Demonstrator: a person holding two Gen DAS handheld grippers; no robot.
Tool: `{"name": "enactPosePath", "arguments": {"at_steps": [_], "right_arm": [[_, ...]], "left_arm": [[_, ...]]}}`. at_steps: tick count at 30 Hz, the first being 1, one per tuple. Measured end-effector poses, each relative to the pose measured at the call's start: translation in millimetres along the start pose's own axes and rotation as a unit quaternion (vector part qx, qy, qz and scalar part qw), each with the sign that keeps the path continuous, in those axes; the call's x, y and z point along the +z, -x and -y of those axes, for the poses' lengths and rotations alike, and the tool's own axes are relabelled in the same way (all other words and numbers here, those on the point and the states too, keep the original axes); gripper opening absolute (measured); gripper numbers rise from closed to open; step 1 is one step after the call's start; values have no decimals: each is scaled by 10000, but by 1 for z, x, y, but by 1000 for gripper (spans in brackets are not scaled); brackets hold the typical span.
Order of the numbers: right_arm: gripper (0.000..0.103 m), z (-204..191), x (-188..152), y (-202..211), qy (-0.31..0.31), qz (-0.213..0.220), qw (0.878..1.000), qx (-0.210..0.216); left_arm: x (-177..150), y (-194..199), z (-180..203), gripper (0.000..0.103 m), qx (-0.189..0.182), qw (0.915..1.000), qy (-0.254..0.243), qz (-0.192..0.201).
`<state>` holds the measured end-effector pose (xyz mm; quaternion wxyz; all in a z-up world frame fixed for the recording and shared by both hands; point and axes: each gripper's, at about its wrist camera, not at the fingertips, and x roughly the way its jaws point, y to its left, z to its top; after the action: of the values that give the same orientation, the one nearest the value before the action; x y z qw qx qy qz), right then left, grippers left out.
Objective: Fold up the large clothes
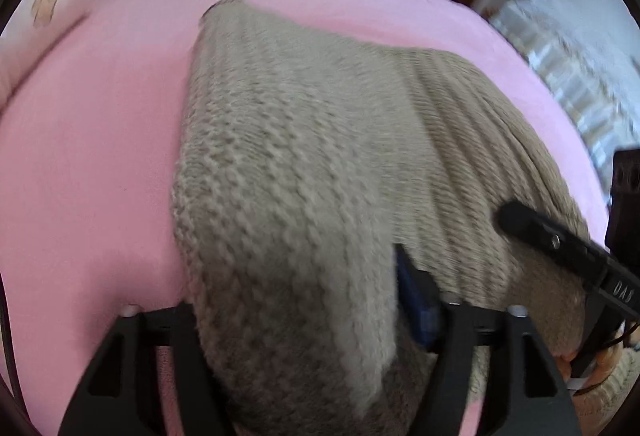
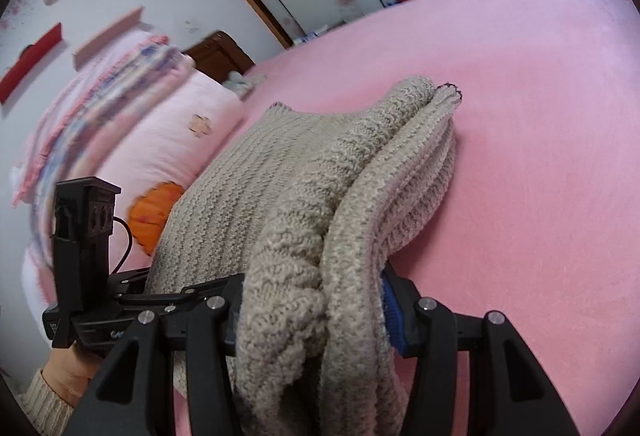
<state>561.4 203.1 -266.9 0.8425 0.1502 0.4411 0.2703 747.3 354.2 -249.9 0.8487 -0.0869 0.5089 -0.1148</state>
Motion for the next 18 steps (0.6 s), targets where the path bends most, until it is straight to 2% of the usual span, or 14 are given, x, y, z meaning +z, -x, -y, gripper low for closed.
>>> {"name": "enactPosePath", "arguments": {"at_steps": [1, 2, 4, 6, 8, 11, 14, 15, 18], "right_arm": [[54, 1, -3, 0, 152, -86, 9998, -76], [55, 3, -5, 1, 281, -210, 9992, -167], [62, 8, -6, 1, 325, -434, 9983, -221], [65, 11, -6, 14, 369, -438, 9979, -309], [66, 8, -4, 30, 512, -276, 9969, -532], [66, -9, -2, 56, 970, 198, 9925, -719], [65, -32, -5, 73, 1445, 432, 9860, -716], [59, -40, -8, 74, 1573, 401, 9847, -636], [31, -60, -18, 65, 1912, 133, 9802, -507]], "left_arm": [[-3, 1, -8, 94, 66, 9998, 85, 152], [-8, 5, -15, 103, 197, 9993, 160, 292], [-13, 14, -23, 103, 187, 9984, 320, 436], [-20, 31, -20, 103, 268, 9969, 368, 648], [-27, 50, -21, 103, 539, 9939, 334, 899], [-33, 79, -8, 102, 938, 9842, 363, 1457], [-43, 97, 9, 102, 1172, 9748, 341, 1866], [-46, 96, 17, 102, 1223, 9727, 367, 1938], [-62, 94, 9, 102, 1422, 9710, 285, 1900]]}}
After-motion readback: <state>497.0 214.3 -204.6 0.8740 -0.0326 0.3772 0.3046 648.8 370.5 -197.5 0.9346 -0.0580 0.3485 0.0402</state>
